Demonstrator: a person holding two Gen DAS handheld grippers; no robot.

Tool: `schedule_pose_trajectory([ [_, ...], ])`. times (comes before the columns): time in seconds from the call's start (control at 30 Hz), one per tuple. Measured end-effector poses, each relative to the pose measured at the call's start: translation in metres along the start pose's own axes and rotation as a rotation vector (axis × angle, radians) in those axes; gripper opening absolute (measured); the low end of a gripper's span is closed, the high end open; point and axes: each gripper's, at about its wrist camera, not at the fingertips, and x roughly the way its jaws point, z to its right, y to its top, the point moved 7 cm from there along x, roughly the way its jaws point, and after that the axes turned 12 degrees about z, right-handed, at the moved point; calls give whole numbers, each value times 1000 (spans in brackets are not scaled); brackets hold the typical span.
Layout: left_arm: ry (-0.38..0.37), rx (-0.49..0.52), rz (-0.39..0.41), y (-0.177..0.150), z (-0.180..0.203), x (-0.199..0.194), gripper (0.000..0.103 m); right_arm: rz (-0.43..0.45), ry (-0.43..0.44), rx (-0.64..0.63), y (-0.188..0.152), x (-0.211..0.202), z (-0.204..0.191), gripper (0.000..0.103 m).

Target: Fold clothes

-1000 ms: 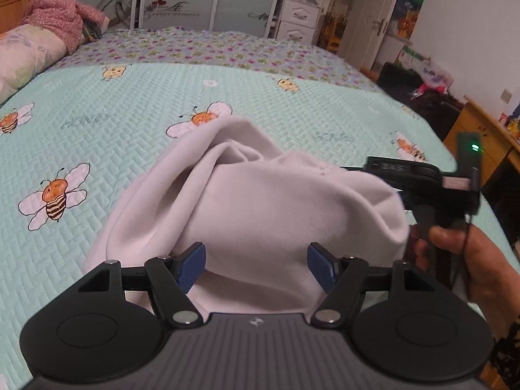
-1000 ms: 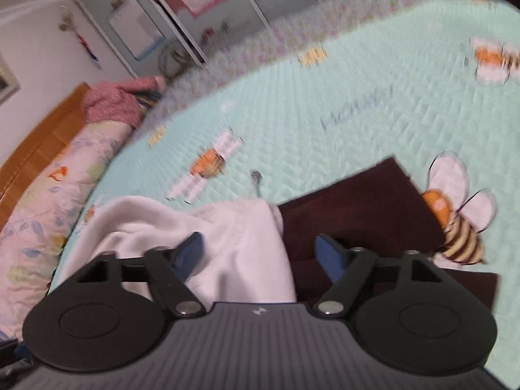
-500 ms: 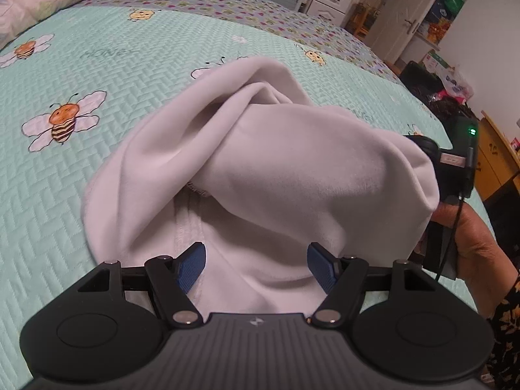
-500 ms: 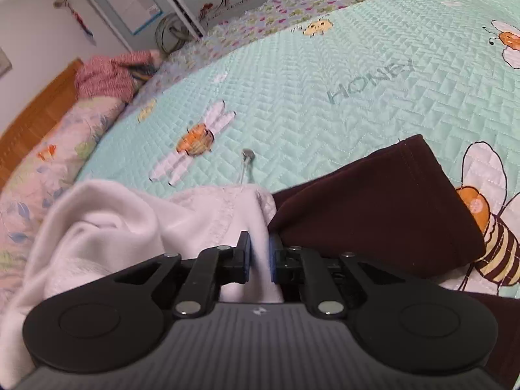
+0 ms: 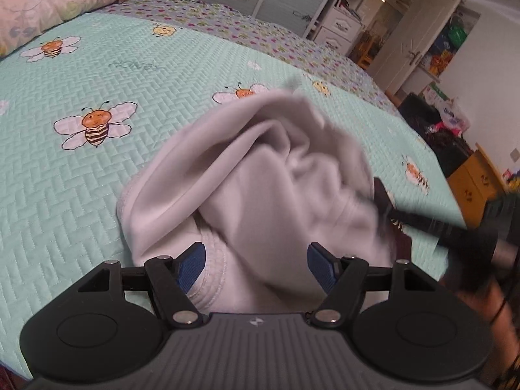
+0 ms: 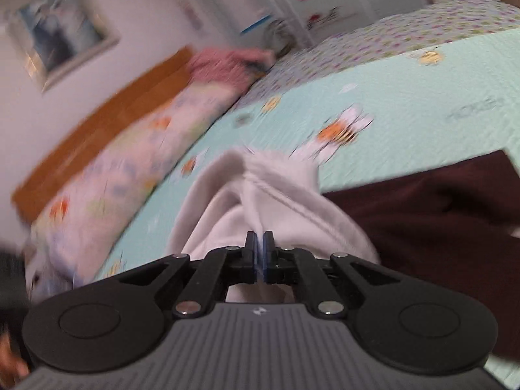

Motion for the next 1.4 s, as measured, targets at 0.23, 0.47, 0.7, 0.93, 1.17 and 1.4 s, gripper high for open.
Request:
schedule_pose_trajectory([
  [0.23,14,44,29,10,12,-4,73,-81,6,50,-83,-4,-14,4],
  [0.47,65,69,-15,7,30,41,73,-91,39,84,-95,-17,-22,4],
  [0.7,83,87,-9,-5,30,74,69,-95,42,109,-94,-15,-17,4],
  [0.93,108,215,34,-12,36,64,31,-65,18,111,-89,-18,-22,9],
  [1.17,150,188,73,-13,20,32,25,117,-134,192,-50,-62,8,78],
  [1.4,139,190,55,-29,9,8,24,81,-282,506,-52,-68,73,80],
])
